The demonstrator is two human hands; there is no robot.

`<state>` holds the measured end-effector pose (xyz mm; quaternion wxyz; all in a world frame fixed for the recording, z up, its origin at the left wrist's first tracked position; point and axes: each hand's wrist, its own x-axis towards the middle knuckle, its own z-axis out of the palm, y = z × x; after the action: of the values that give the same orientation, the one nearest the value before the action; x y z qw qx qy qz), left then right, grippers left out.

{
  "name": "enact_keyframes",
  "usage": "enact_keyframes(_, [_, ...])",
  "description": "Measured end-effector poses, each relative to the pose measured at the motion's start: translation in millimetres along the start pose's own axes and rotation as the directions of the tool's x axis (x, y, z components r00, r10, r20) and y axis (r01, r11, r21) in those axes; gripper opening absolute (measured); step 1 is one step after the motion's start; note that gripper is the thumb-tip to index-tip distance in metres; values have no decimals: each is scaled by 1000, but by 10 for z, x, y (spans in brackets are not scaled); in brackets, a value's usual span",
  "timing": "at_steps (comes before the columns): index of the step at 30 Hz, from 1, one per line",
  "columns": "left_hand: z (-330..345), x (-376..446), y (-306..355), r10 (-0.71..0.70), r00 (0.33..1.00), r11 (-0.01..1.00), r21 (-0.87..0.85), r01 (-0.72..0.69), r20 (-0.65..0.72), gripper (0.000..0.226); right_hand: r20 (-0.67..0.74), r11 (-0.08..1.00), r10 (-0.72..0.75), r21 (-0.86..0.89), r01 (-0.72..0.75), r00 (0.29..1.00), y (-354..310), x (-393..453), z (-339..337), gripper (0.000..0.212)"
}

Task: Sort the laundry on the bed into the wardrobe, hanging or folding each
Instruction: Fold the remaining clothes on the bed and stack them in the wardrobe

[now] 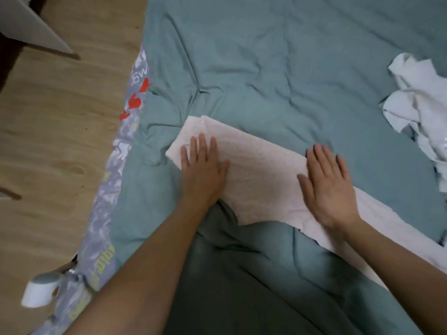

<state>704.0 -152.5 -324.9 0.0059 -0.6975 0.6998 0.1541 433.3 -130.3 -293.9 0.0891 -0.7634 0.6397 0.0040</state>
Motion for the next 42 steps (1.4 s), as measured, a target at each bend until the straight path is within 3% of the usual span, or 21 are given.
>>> enact_keyframes(2, [-108,-29,273,80,997,996,-26,-80,-19,72,-35,984,128,130,-123,991,252,-189,-158,52])
enact_keyframes(4, [-146,-80,631,271,963,961,-56,-271,-10,66,-36,939,242,260,-225,970,511,-427,-294,46])
enact_keyframes(8, [-105,-194,1409,600,800,789,-159,-593,-1,52,41,893,339,302,-335,940,1012,-950,-428,39])
enact_keyframes(11, [-66,-232,1921,700,712,706,-202,-679,56,47,101,889,349,278,-363,932,1350,-1264,-465,41])
enact_keyframes(17, [36,-386,2579,740,661,672,-119,-731,120,36,262,791,473,295,-536,841,1869,-1681,-336,30])
enact_keyframes(23, [138,-479,2950,695,701,718,-114,-686,162,35,78,830,507,225,-511,858,2175,-1810,-293,28])
enact_keyframes(28, [190,-484,3258,632,747,773,-111,-624,204,31,256,777,487,310,-548,835,2383,-1817,-257,25])
enact_keyframes(31, [182,-546,3406,651,711,757,-166,-632,266,21,273,811,405,333,-481,873,2511,-1860,-295,12])
enact_keyframes(35, [153,-623,3557,707,680,706,-243,-665,192,13,113,712,391,592,-378,913,2587,-1914,-463,7])
enact_keyframes(36, [136,-654,3576,747,656,659,-256,-708,110,13,98,673,403,641,-368,910,2599,-1904,-503,8])
enact_keyframes(38, [118,-763,3590,857,516,509,-199,-838,20,21,90,608,429,707,-361,899,2609,-1852,-569,8])
enact_keyframes(40, [203,-910,3584,911,391,408,-152,-900,129,33,87,592,441,720,-362,894,2614,-1788,-592,9])
enact_keyframes(42, [316,-1056,3586,848,435,493,-148,-857,302,43,120,580,446,716,-389,887,2602,-1740,-576,10])
